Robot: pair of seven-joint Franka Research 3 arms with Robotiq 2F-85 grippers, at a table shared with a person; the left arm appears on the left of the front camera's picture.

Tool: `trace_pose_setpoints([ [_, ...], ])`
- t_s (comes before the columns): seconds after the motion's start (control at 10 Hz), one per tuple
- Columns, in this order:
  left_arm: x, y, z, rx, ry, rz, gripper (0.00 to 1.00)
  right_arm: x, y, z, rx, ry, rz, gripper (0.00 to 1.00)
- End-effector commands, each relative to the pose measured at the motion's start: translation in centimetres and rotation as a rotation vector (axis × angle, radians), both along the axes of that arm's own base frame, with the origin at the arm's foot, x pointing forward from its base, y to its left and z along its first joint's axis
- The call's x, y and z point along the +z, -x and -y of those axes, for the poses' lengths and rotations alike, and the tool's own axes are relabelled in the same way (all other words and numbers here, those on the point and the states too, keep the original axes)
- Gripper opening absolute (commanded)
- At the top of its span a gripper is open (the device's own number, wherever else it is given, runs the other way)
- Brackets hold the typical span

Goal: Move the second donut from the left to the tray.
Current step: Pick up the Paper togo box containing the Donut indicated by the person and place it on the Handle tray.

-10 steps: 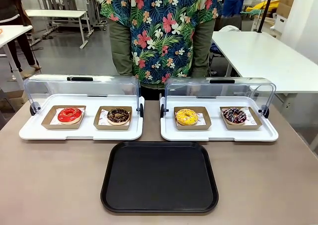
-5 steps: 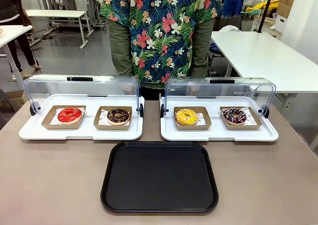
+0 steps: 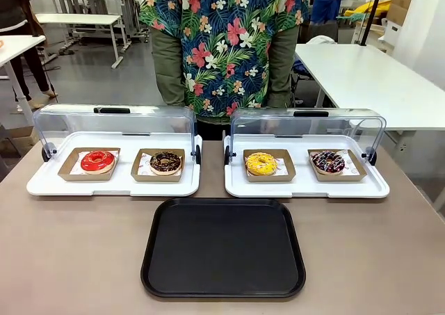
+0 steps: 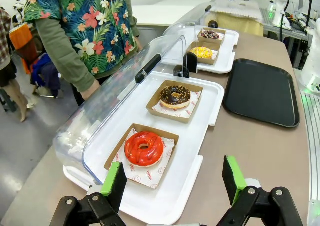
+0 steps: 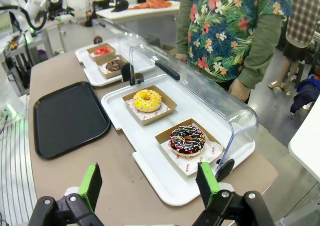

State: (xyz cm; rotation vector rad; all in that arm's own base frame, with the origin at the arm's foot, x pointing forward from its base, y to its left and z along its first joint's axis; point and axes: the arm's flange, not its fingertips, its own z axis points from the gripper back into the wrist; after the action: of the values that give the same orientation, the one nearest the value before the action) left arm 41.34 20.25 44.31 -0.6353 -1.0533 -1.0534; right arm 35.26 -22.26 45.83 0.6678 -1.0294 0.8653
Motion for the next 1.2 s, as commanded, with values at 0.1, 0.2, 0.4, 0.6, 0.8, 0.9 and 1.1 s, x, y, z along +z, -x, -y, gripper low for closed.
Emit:
trace_pose_setpoints([
  [0.1, 0.17, 0.0, -0.03, -0.004, -0.002, 0.004, 1.0, 0.13, -0.13, 0.04, 0.004, -0.01, 0.023, 1.0],
  [0.2, 0.17, 0.0, -0.03, -0.004, -0.002, 0.004, 1.0, 0.13, -0.13, 0.04, 0.004, -0.01, 0.023, 1.0],
  [0.4, 0.17, 0.0, -0.03, -0.004, -0.002, 0.004, 1.0, 0.13, -0.13, 0.04, 0.004, -0.01, 0.023, 1.0],
  [0.6, 0.17, 0.0, -0.03, -0.004, -0.002, 0.004, 1.0, 0.13, -0.13, 0.04, 0.004, -0.01, 0.023, 1.0],
  [0.8, 0.17, 0.0, -0.03, -0.004, -0.002, 0.004, 1.0, 0.13, -0.13, 0.04, 0.004, -0.01, 0.023, 1.0],
  [0.9, 0.17, 0.0, -0.03, -0.004, -0.002, 0.004, 1.0, 0.13, -0.13, 0.04, 0.004, -0.01, 0.023, 1.0],
  [1.1, 0.17, 0.0, -0.03, -0.004, -0.002, 0.004, 1.0, 0.13, -0.13, 0.04, 0.004, -0.01, 0.023, 1.0],
])
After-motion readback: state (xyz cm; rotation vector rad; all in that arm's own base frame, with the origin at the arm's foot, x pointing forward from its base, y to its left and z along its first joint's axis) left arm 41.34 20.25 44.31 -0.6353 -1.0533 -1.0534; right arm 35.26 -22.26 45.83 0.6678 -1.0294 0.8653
